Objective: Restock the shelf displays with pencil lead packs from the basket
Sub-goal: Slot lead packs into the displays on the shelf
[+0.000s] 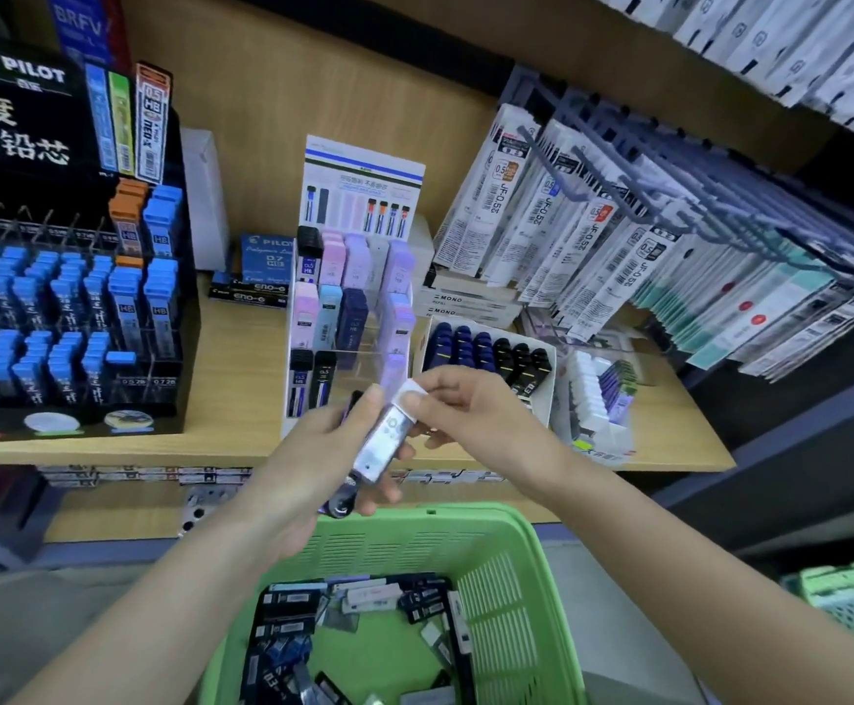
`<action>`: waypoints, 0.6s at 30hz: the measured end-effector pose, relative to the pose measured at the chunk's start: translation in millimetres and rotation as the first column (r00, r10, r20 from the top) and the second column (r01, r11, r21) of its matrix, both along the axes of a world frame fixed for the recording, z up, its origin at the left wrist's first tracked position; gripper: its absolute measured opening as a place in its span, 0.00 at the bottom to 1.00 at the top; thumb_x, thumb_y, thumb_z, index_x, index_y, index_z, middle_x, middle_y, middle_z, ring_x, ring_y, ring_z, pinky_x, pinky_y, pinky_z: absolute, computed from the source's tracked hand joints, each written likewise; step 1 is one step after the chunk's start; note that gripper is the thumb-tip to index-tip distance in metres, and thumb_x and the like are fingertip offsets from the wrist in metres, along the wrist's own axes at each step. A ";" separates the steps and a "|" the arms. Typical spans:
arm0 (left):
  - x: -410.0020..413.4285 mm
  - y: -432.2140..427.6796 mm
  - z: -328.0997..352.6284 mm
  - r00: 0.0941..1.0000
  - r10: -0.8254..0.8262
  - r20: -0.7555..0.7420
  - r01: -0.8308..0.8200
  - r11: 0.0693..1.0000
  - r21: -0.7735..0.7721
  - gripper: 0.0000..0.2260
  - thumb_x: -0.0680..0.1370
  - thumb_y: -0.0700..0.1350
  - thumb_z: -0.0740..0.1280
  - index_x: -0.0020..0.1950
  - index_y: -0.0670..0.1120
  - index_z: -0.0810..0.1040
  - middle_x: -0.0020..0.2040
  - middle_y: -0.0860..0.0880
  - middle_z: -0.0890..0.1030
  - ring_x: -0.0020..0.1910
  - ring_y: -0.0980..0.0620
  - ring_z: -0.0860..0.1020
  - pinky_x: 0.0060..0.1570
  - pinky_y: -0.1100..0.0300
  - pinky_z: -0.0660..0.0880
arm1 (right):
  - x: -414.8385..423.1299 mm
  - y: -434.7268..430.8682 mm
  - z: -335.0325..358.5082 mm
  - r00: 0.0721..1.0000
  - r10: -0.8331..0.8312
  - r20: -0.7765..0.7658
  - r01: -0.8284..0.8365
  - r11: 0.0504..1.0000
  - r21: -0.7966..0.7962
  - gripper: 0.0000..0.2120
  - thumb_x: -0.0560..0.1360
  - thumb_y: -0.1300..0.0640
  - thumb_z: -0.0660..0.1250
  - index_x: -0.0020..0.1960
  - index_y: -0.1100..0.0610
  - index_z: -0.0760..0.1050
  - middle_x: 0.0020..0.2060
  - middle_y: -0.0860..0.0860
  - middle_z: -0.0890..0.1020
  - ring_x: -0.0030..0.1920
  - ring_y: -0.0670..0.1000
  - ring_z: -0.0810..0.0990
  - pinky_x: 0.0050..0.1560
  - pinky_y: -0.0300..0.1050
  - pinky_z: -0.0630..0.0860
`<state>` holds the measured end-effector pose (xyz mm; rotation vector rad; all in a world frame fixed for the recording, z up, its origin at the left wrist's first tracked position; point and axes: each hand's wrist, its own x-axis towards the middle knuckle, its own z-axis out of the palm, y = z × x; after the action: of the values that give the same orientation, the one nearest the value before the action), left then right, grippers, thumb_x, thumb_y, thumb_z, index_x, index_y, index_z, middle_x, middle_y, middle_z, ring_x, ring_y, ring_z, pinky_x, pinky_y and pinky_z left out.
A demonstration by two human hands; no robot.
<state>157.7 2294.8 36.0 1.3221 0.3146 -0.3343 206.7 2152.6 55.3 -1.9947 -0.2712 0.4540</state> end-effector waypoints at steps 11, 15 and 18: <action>14.1 -50.8 -22.8 0.992 -0.080 -0.095 0.082 0.996 0.025 0.15 0.81 0.53 0.57 0.48 0.41 0.71 0.26 0.49 0.68 0.19 0.55 0.60 0.20 0.64 0.58 | -3.6 -117.2 10.6 0.861 -0.416 0.293 0.436 0.900 -0.003 0.03 0.77 0.62 0.64 0.47 0.55 0.73 0.36 0.51 0.80 0.33 0.44 0.79 0.39 0.39 0.79; 21.4 -67.6 -28.0 0.989 -0.098 -0.113 0.100 0.995 0.012 0.14 0.81 0.43 0.57 0.37 0.40 0.68 0.21 0.47 0.65 0.18 0.53 0.60 0.18 0.65 0.59 | 7.5 -167.4 2.0 0.731 -0.472 0.493 0.604 0.783 -0.147 0.03 0.77 0.57 0.65 0.50 0.53 0.72 0.38 0.50 0.80 0.40 0.50 0.81 0.41 0.38 0.75; 23.9 -76.9 -30.9 0.987 -0.110 -0.117 0.113 0.993 0.022 0.12 0.81 0.41 0.56 0.38 0.40 0.68 0.24 0.46 0.67 0.20 0.52 0.62 0.19 0.65 0.62 | 15.2 -189.2 -8.2 0.729 -0.434 0.530 0.616 0.754 -0.229 0.04 0.77 0.56 0.64 0.51 0.53 0.71 0.41 0.52 0.80 0.44 0.53 0.79 0.41 0.39 0.73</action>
<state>181.5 2217.9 5.1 1.3540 0.3440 -0.5033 221.9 1963.4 47.1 -2.4352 0.1505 -0.3764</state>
